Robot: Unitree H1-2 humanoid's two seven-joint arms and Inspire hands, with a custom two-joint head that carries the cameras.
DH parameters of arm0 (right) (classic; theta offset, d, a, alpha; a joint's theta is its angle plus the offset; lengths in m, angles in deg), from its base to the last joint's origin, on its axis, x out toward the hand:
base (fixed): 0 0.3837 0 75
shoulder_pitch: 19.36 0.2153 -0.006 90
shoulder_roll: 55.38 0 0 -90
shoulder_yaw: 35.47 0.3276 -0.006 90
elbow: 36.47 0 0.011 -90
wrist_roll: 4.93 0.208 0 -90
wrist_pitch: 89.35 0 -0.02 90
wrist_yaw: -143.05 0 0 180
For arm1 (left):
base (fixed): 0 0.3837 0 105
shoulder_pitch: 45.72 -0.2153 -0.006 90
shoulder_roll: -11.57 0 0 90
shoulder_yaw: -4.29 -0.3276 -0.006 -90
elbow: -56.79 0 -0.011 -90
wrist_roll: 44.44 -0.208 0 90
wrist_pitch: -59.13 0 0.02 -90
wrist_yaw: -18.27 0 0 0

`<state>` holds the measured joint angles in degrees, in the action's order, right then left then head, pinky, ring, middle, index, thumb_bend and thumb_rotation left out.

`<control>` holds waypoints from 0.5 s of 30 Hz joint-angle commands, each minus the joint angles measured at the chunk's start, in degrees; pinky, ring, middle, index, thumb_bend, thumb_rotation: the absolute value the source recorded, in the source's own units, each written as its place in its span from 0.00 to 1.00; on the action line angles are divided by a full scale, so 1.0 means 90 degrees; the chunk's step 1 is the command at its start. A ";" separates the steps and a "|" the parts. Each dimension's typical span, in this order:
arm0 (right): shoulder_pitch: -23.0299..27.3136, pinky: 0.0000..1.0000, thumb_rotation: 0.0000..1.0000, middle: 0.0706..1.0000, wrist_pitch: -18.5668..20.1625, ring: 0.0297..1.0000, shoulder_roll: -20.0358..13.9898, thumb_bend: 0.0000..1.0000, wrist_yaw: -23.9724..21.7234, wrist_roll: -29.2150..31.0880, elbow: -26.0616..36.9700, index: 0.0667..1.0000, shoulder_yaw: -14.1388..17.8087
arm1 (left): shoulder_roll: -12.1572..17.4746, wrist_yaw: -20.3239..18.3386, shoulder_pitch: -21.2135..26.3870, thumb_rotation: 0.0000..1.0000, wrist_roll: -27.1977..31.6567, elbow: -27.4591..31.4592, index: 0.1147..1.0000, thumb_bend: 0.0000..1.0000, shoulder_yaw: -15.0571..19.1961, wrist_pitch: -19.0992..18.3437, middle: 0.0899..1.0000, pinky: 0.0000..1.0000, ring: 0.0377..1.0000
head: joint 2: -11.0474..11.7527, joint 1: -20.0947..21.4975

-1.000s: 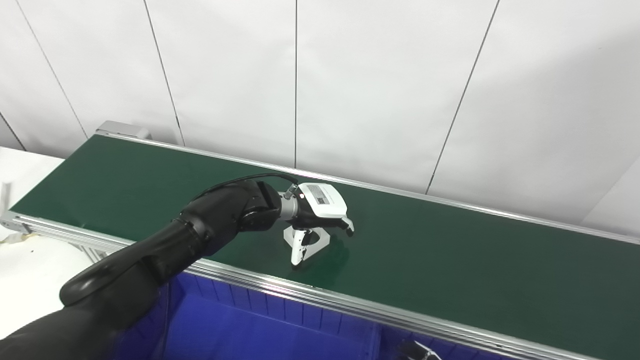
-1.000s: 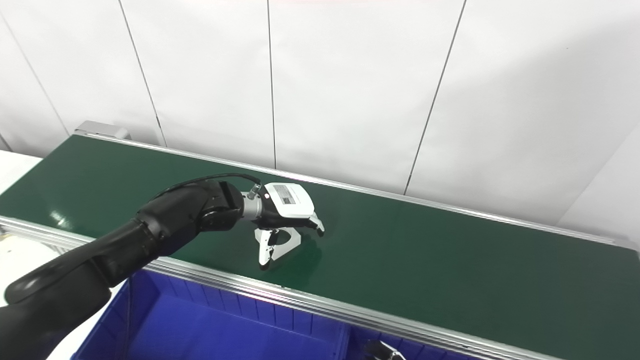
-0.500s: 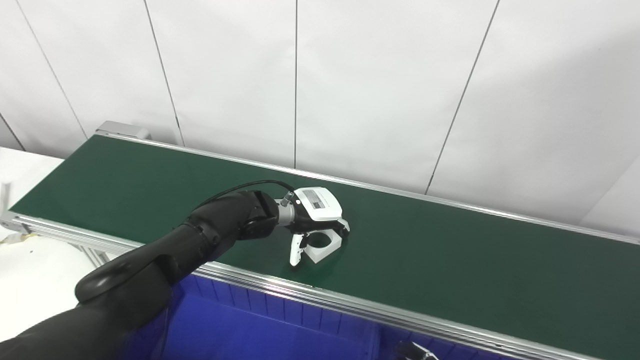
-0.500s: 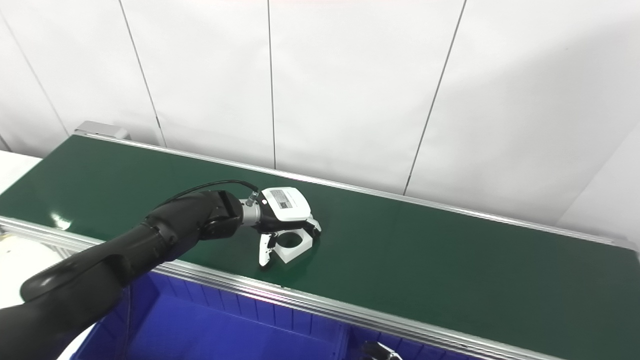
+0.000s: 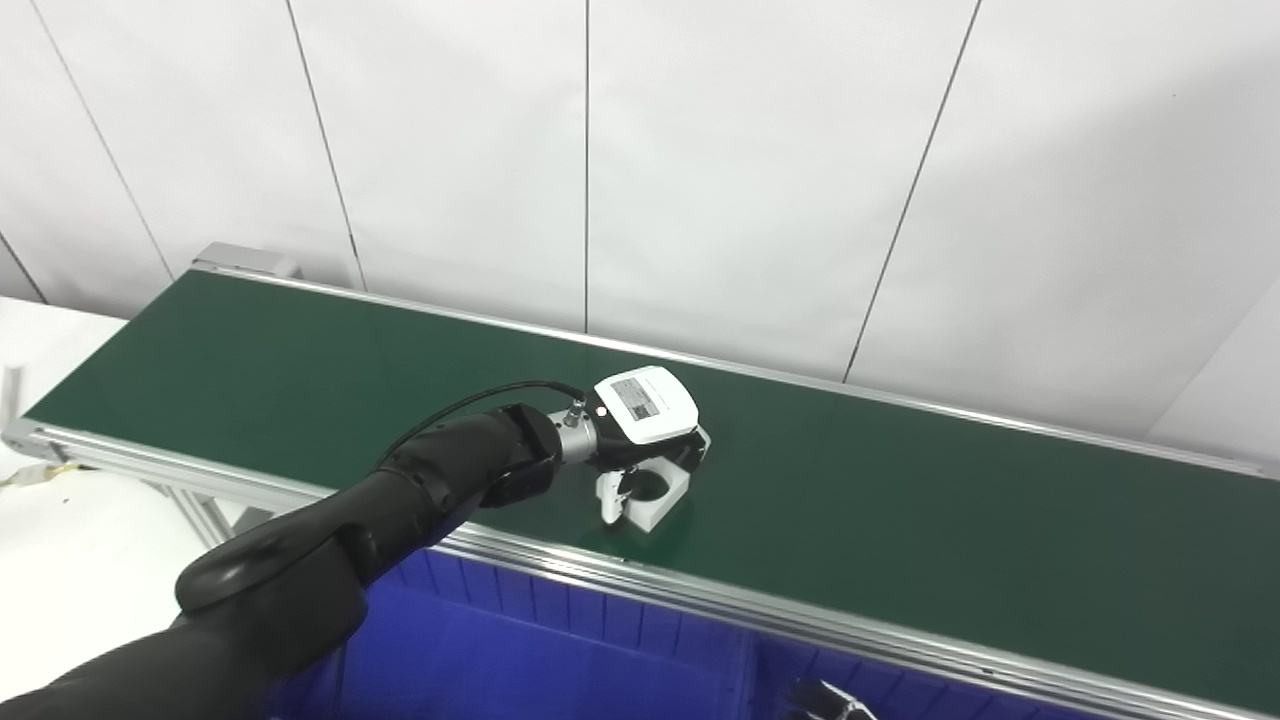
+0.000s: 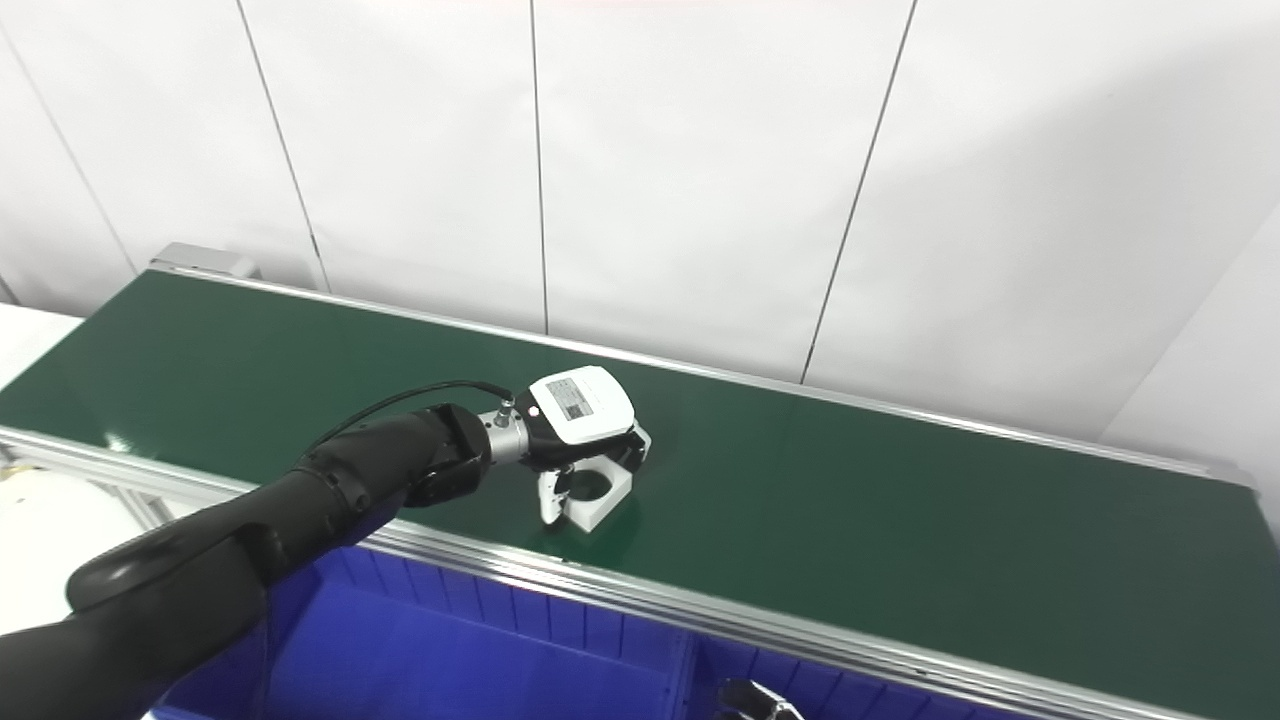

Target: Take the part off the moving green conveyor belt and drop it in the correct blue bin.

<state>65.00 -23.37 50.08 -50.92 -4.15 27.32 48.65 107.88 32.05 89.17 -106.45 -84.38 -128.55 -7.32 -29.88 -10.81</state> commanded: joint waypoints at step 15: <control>0.0088 0.68 0.29 0.74 -0.0323 0.72 0.0044 0.99 -0.0118 0.0077 0.0046 0.72 0.0009 | 0.0189 -0.0702 0.0247 0.00 0.0044 0.0675 0.44 0.50 0.0120 -0.0575 0.45 0.30 0.38 | 0.0015 -0.0037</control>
<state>64.93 -23.37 50.05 -51.29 -3.97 27.02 48.80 108.12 26.08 89.14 -106.24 -79.98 -128.31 -11.39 -29.71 -11.07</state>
